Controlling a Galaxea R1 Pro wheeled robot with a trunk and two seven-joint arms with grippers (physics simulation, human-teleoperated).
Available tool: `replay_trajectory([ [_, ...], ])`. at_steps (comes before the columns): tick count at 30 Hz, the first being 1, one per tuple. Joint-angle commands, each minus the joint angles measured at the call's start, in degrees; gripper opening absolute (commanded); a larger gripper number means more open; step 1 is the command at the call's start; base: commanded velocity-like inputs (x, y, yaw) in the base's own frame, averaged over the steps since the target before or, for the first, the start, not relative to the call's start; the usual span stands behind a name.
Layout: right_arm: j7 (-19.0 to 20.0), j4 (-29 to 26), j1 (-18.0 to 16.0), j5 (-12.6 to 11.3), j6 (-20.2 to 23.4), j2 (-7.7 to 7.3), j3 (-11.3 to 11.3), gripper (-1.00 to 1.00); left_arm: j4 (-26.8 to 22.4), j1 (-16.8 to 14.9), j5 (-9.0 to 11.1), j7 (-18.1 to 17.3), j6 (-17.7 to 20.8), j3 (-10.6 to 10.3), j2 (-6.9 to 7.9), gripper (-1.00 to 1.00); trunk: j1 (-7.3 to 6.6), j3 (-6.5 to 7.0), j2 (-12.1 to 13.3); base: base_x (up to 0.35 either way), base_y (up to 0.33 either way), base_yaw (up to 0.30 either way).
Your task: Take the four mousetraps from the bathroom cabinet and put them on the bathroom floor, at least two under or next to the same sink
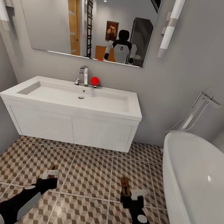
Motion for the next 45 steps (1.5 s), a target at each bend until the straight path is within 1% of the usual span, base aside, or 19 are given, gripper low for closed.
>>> replay_trajectory([
  [1,-0.4,0.1,0.0,0.4,0.2,0.0,0.1,-1.0,-1.5,0.0,0.3,0.6,0.7,-0.5,0.41,-1.0,0.0,-0.05,0.0,0.0,0.0,0.0],
  [2,-0.4,0.2,0.0,0.4,0.3,0.02,0.1,-1.0,-4.0,0.0,0.4,0.7,2.4,-0.5,0.79,-1.0,0.0,-0.05,0.0,0.0,0.0,0.0],
  [3,-0.4,0.2,0.0,0.4,0.4,0.03,0.1,-1.0,-6.0,0.0,0.4,0.7,5.6,-0.5,0.79,-1.0,0.0,-0.05,0.0,0.0,0.0,0.0],
  [5,-0.5,0.1,0.0,0.4,0.5,0.09,0.1,-1.0,-9.6,0.0,0.3,0.9,16.0,-0.3,-0.19,-1.0,0.0,-0.05,0.0,0.0,0.0,0.0],
  [6,-0.5,0.1,0.0,0.4,0.5,0.1,0.1,-1.0,-10.6,-0.1,0.3,0.9,19.1,-0.3,-0.42,-1.0,0.0,-0.05,0.0,0.0,0.0,0.0],
  [8,-0.6,-0.2,0.0,0.4,0.6,0.18,0.1,-1.0,-14.4,-0.4,0.2,1.4,31.1,-0.1,-0.96,-1.0,0.0,-0.05,0.0,0.0,0.0,0.0],
  [10,-0.7,-0.8,0.0,0.4,1.0,0.2,0.1,-1.0,-16.6,-1.1,0.1,2.6,36.8,0.0,-1.14,-1.0,0.0,-0.05,0.0,0.0,0.0,0.0],
  [12,-0.7,-3.1,-0.2,0.4,3.2,0.22,0.1,-1.0,-19.3,-3.6,0.1,6.3,40.7,0.1,-1.26,-1.0,0.0,-0.05,0.0,0.0,0.0,0.0],
  [14,-0.7,-6.3,-0.8,0.5,7.2,0.18,0.1,-1.0,-19.9,-6.4,0.1,10.2,42.4,0.2,-1.31,-1.0,0.0,-0.05,0.0,0.0,0.0,0.0],
  [15,-0.7,-8.6,-1.3,0.5,10.9,0.17,0.1,-1.0,-19.5,-8.4,0.2,12.7,43.5,0.2,-1.42,-1.0,0.0,-0.05,0.0,0.0,0.0,0.0],
  [18,-0.6,-12.5,-3.3,0.5,18.0,0.15,0.1,-1.0,-16.7,-12.4,0.2,16.2,46.1,0.3,-2.44,-1.0,0.0,-0.05,0.0,0.0,0.0,0.0],
  [20,-0.6,-13.7,-4.4,0.5,20.2,0.15,0.1,-1.0,-13.9,-13.7,0.2,17.2,46.9,0.3,-3.97,-1.0,0.0,-0.05,0.0,0.0,0.0,0.0],
  [24,-0.6,-13.8,-5.0,0.4,20.7,0.2,0.2,-1.0,-8.6,-14.5,0.3,17.7,46.5,0.1,-5.02,-1.0,0.0,-0.05,0.0,0.0,0.0,0.0],
  [27,-0.5,-13.4,-5.1,0.3,19.9,0.22,0.3,-1.0,-5.1,-14.6,0.4,17.7,40.9,-0.1,-5.23,-1.0,0.0,-0.05,0.0,0.0,0.0,0.0],
  [30,-0.3,-13.1,-5.2,0.3,17.5,0.25,0.4,-1.0,-1.6,-14.7,0.4,16.7,31.6,-0.3,-5.17,-1.0,0.0,-0.05,0.0,0.0,0.0,0.0],
  [33,-0.3,-13.0,-5.2,0.2,15.8,0.31,0.5,-1.0,1.6,-14.7,0.4,13.1,28.1,-0.4,-5.13,-1.0,0.0,-0.05,0.0,0.0,0.0,0.0],
  [36,-0.2,-12.9,-5.2,0.2,15.3,0.32,0.6,-1.0,2.8,-14.7,0.4,9.8,26.9,-0.4,-5.14,-1.0,0.0,-0.05,0.0,0.0,0.0,0.0],
  [38,-0.2,-12.9,-5.2,0.3,15.2,0.32,0.6,-1.0,3.1,-14.7,0.4,9.0,26.8,-0.5,-5.17,-1.0,0.0,-0.05,0.0,0.0,0.0,0.0],
  [45,-0.1,-12.9,-5.2,0.3,14.8,-0.02,0.7,-1.0,3.6,-14.7,0.4,8.2,26.6,-0.5,-5.28,-1.0,0.0,-0.05,0.0,0.0,0.0,0.0],
])
